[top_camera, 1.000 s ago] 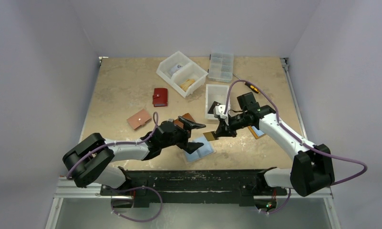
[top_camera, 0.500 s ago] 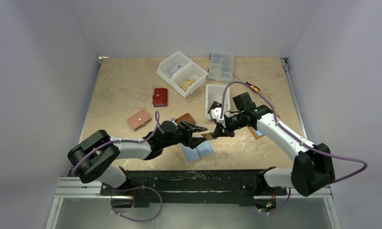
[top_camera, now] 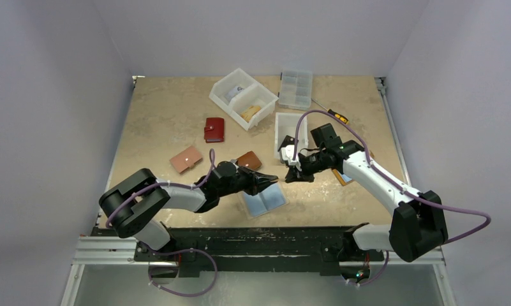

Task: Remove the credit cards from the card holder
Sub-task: Place the credit card in the storage box.

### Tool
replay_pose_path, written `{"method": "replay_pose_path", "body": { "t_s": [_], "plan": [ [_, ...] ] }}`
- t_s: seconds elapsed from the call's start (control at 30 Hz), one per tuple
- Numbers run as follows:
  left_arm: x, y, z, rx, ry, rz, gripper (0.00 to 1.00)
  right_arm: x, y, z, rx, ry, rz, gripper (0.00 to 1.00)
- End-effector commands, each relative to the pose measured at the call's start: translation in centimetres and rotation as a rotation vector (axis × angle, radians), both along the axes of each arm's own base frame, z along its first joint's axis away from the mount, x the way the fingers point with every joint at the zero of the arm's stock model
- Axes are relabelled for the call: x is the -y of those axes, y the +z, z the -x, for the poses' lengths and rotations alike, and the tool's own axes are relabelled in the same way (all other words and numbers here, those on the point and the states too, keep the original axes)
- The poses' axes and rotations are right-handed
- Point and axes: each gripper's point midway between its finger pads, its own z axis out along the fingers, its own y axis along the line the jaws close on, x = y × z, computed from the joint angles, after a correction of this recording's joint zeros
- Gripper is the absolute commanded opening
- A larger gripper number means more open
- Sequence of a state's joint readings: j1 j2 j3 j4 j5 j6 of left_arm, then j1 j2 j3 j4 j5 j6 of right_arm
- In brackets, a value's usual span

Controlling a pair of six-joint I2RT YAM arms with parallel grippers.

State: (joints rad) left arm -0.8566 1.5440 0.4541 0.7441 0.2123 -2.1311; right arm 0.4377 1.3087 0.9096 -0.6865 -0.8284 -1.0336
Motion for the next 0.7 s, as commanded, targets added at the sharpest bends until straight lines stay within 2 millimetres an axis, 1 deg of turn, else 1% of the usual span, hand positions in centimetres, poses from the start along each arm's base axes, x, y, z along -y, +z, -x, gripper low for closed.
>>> {"method": "replay_pose_path", "body": {
  "t_s": [0.0, 0.13, 0.27, 0.33, 0.4, 0.6, 0.67],
  "plan": [
    [1.0, 3.2, 0.3, 0.092, -0.043, 0.101, 0.00, -0.7, 1.0, 0.2, -0.011, 0.008, -0.030, 0.05],
    [1.1, 3.2, 0.4, 0.093, -0.045, 0.103, 0.00, -0.7, 1.0, 0.1, -0.014, 0.002, -0.031, 0.16],
    [1.0, 3.4, 0.4, 0.103, -0.046, 0.103, 0.00, -0.8, 1.2, 0.1, -0.024, -0.004, -0.037, 0.34],
    [1.0, 3.3, 0.4, 0.104, -0.046, 0.102, 0.00, -0.9, 1.3, 0.0, -0.031, -0.012, -0.045, 0.45],
    [0.9, 3.2, 0.5, 0.105, -0.046, 0.099, 0.00, -1.1, 1.6, 0.0, -0.041, -0.016, -0.061, 0.52],
    [0.8, 3.0, 0.7, 0.123, -0.057, 0.082, 0.00, -1.2, 2.9, -0.1, -0.080, -0.021, -0.113, 0.66],
    [0.8, 2.7, 0.7, 0.154, -0.067, 0.056, 0.00, -1.1, 3.2, 0.4, -0.098, -0.006, -0.123, 0.70]
  ]
}}
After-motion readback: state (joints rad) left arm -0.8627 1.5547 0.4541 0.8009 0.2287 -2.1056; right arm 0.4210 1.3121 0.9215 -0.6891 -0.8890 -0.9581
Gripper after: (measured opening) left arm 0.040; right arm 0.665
